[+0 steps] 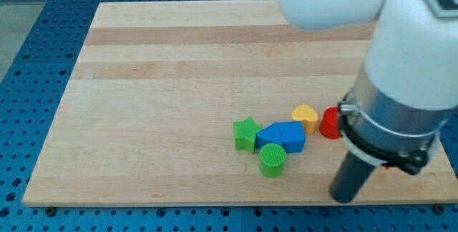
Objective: Push the red star into the hexagon
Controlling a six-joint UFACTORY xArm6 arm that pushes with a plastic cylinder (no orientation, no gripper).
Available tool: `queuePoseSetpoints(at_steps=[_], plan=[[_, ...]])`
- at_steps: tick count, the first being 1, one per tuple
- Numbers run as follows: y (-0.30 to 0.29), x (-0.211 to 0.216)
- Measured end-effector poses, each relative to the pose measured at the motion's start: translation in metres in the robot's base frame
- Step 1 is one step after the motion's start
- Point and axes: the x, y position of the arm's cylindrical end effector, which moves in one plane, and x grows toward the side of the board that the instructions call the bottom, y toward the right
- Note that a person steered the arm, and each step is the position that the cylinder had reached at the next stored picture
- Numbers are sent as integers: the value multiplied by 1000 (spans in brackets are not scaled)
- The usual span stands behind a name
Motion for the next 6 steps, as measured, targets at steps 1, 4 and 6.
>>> queuePoseSetpoints(at_steps=[1, 4, 6], plan=[[70, -3], [-4, -63], [-40, -70]])
